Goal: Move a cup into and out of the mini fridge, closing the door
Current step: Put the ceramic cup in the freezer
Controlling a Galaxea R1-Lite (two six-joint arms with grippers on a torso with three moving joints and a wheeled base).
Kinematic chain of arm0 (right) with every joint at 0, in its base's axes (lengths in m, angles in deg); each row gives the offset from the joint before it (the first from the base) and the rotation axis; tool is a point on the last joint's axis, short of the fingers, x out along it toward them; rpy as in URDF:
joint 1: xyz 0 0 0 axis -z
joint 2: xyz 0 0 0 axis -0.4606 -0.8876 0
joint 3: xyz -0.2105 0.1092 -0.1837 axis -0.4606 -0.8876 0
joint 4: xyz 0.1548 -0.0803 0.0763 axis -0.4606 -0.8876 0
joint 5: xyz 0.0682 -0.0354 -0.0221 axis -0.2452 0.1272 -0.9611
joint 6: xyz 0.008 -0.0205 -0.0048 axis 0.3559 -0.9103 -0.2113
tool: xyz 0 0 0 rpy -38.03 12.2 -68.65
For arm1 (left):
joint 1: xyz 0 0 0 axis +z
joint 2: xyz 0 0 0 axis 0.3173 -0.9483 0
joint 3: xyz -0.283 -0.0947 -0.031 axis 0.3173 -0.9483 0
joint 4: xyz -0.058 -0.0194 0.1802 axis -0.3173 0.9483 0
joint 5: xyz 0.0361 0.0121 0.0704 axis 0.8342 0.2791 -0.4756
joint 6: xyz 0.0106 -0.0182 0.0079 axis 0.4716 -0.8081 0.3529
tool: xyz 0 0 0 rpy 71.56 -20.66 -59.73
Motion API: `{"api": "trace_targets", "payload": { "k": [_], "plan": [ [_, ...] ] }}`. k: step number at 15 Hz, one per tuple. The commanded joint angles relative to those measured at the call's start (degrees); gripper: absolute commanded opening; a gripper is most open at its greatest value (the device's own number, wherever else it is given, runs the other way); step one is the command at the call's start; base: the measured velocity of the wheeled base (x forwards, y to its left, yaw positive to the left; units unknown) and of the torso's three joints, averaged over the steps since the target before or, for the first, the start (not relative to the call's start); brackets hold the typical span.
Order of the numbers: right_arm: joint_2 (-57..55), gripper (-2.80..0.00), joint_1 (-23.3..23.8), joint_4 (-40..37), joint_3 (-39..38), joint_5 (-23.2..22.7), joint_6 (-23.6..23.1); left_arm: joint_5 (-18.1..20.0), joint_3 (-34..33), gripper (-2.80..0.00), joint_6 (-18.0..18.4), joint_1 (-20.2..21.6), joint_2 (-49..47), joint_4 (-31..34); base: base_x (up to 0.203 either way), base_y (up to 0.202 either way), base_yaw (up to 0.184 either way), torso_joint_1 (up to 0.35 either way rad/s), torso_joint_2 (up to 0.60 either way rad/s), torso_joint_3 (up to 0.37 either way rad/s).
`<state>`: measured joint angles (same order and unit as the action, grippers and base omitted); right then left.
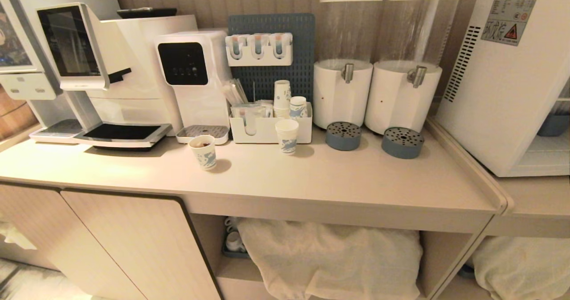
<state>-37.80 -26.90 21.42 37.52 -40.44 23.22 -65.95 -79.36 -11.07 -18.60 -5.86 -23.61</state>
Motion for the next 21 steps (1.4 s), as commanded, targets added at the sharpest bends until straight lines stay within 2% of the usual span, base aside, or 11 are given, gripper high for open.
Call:
{"api": "trace_targets", "payload": {
  "k": [1,2,5,21],
  "plan": [
    [0.0,-2.8,0.0,-1.4,-1.1,-0.6,0.0,-0.1,0.0,-2.8,0.0,0.0,-0.1,0.0,0.0,0.0,0.0,0.0,0.0,0.0],
    [0.0,-2.8,0.0,-4.0,-0.8,-0.6,0.1,-0.1,0.0,-2.8,0.0,0.0,-0.1,0.0,0.0,0.0,0.0,0.0,0.0,0.0],
    [0.0,-2.8,-0.1,-3.4,-0.8,-0.5,1.9,-0.1,0.0,-2.8,0.0,0.0,-0.1,0.0,0.0,0.0,0.0,0.0,0.0,0.0],
    [0.0,-2.8,-0.1,-3.0,-1.0,-0.5,2.1,-0.1,0.0,-2.8,-0.2,0.0,-0.1,0.0,0.0,0.0,0.0,0.0,0.0,0.0]
  ]
}}
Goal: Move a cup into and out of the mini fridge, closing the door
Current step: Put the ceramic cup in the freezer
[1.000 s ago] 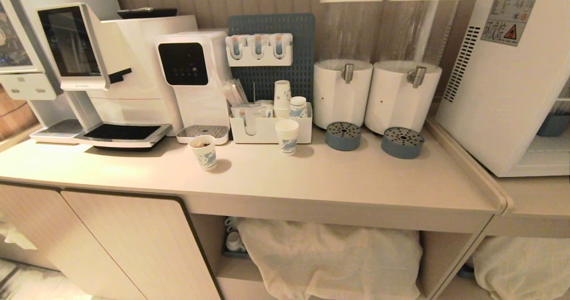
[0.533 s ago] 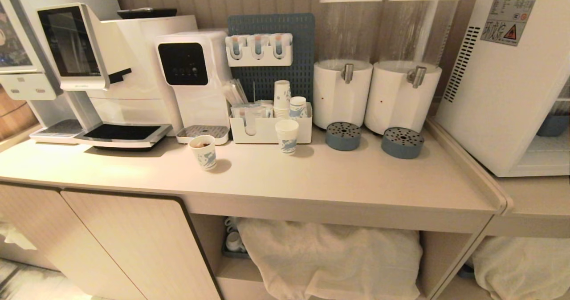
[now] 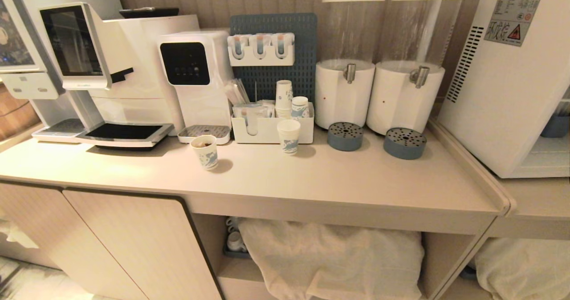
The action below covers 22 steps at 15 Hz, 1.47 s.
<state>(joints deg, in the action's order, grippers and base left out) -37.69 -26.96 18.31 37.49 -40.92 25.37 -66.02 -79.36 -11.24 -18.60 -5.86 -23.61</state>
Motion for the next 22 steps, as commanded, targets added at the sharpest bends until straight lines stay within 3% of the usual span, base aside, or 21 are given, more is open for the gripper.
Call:
{"api": "trace_targets", "payload": {
  "k": [1,17,22],
  "plan": [
    [-0.1,-2.8,0.0,0.1,-1.0,0.0,0.0,0.0,0.0,-2.8,0.0,0.0,-0.1,0.0,0.006,-0.074,0.003,0.001,0.0,-0.001],
    [-0.1,-2.8,0.0,0.1,-1.0,0.0,0.0,0.0,0.0,-2.8,-0.2,0.0,-0.1,0.0,0.0,-0.188,0.001,0.003,0.0,0.003],
    [-0.1,-2.8,0.0,0.0,-1.0,0.0,-0.1,0.0,0.0,-2.8,0.3,0.0,-0.1,0.0,0.0,-0.037,0.002,0.001,0.0,0.001]
  ]
}}
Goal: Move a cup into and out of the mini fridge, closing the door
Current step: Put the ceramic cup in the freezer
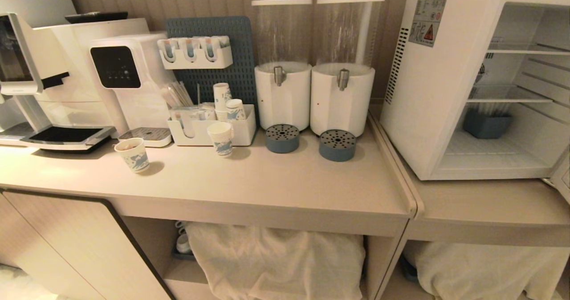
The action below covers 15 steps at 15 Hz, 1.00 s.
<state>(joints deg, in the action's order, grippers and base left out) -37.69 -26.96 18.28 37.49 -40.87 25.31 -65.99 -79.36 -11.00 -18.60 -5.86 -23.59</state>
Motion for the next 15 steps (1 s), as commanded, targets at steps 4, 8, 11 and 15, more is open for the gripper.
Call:
{"api": "trace_targets", "payload": {
  "k": [4,8,11,15],
  "plan": [
    [-0.1,-2.8,0.0,0.1,-1.0,0.0,0.0,0.0,0.0,-2.8,0.2,0.0,-0.1,0.0,0.0,0.0,0.0,0.0,0.0,0.0],
    [-0.1,-2.8,0.0,0.1,-1.0,0.0,0.0,0.0,0.0,-2.8,0.4,0.0,-0.1,0.0,0.113,0.0,0.001,0.002,0.0,0.0],
    [-0.1,-2.8,0.1,0.0,-0.9,-0.1,0.0,0.0,0.0,-2.8,-0.3,0.0,-0.1,0.0,0.184,0.0,0.001,0.004,0.0,0.003],
    [-0.1,-2.8,0.0,-0.3,-0.8,0.0,-0.1,0.0,0.0,-2.8,-0.3,0.0,-0.1,0.0,0.025,0.0,0.0,0.002,0.0,0.001]
  ]
}}
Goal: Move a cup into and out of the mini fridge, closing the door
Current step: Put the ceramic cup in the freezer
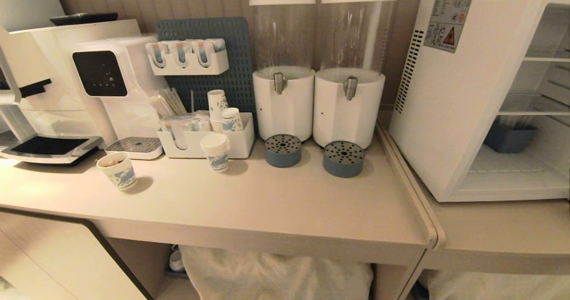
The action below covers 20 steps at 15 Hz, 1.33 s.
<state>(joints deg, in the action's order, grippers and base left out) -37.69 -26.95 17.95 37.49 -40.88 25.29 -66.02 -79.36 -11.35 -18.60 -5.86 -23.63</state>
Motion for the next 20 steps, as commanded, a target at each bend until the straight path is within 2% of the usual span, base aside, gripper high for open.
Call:
{"api": "trace_targets", "payload": {
  "k": [1,6,8,11,13,16,20],
  "plan": [
    [-0.1,-2.8,0.0,0.0,-0.8,0.0,0.0,0.0,0.0,-2.8,0.0,0.0,-0.1,0.0,0.0,0.0,0.0,0.0,0.0,0.0],
    [-0.1,-2.8,0.0,0.4,0.6,0.1,1.4,0.0,0.0,-2.8,-0.1,0.0,-0.1,0.0,0.0,0.0,0.0,0.0,0.0,0.0],
    [-0.1,-2.8,0.0,-1.5,6.3,0.0,1.4,0.0,0.0,-2.8,-0.1,0.0,-0.1,0.0,0.0,0.0,0.0,0.0,0.0,0.0],
    [-2.4,-2.8,0.0,-12.4,20.6,-2.3,1.9,0.0,0.0,-2.8,-0.1,0.0,-0.1,0.0,0.0,0.0,0.0,0.0,0.0,0.0],
    [-9.7,-2.8,0.1,-16.0,28.2,-3.7,3.2,0.0,0.0,-2.8,-0.1,0.0,-0.1,0.0,0.0,0.0,0.0,0.0,0.0,0.0],
    [-25.2,-2.8,0.4,-18.0,38.7,-3.9,8.0,0.0,0.0,-2.8,-0.2,0.0,-0.1,0.0,0.0,0.0,0.0,0.0,0.0,0.0],
    [-47.4,-2.8,0.7,-18.3,48.4,0.4,16.3,0.0,0.0,-2.8,-0.3,0.0,-0.1,0.0,0.0,0.0,0.0,0.0,0.0,0.0]
  ]
}}
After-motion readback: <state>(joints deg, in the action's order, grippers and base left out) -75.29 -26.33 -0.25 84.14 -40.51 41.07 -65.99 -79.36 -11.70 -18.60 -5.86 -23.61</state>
